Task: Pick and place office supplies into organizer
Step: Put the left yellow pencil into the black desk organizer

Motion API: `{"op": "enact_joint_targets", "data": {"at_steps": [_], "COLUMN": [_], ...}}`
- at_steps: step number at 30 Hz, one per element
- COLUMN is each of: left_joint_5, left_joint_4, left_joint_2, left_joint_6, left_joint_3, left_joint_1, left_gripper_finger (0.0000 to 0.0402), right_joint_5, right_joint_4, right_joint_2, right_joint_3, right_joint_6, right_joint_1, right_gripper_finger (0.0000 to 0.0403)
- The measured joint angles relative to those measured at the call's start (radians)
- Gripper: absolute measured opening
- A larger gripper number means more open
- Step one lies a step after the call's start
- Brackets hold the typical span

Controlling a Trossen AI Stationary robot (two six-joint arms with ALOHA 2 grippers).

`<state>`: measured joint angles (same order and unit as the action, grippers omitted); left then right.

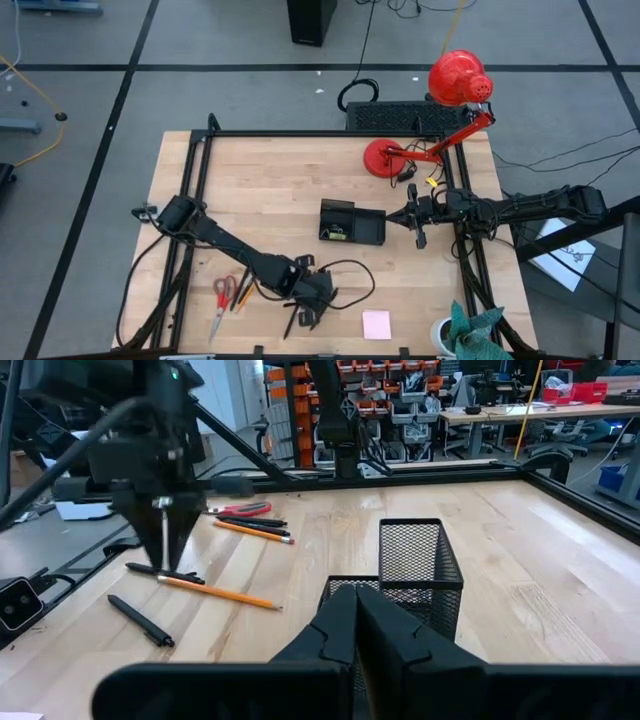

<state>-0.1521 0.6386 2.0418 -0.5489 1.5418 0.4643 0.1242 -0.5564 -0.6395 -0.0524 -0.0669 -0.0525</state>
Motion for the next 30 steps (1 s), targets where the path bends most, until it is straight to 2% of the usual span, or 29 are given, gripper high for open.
{"op": "enact_joint_targets", "data": {"at_steps": [2,4,10,14,21,30], "left_joint_5": [-0.03,-0.039,-0.059,-0.07,-0.08,-0.084], "left_joint_4": [0.054,0.098,0.185,0.166,0.135,0.143], "left_joint_2": [0.0,0.0,0.0,0.0,0.025,0.027], "left_joint_6": [0.05,0.168,0.642,0.948,1.324,1.551], "left_joint_3": [0.017,0.018,0.018,0.018,0.005,-0.056], "left_joint_1": [-0.002,-0.001,0.005,0.001,-0.018,-0.063], "left_gripper_finger": [0.0062,0.0062,0.0062,0.0062,0.0063,0.0065], "right_joint_5": [0.0,0.0,0.002,0.002,0.002,0.001], "right_joint_4": [0.0,0.0,0.0,0.0,0.009,0.016], "right_joint_2": [0.0,0.0,0.0,0.0,0.0,-0.014], "right_joint_3": [0.0,0.0,0.0,0.0,0.0,0.0], "right_joint_6": [0.0,0.0,0.0,0.0,0.0,-0.019], "right_joint_1": [0.0,0.0,0.0,0.0,0.0,0.0], "right_gripper_finger": [0.0004,0.0004,0.0004,0.0004,0.0004,0.0004]}}
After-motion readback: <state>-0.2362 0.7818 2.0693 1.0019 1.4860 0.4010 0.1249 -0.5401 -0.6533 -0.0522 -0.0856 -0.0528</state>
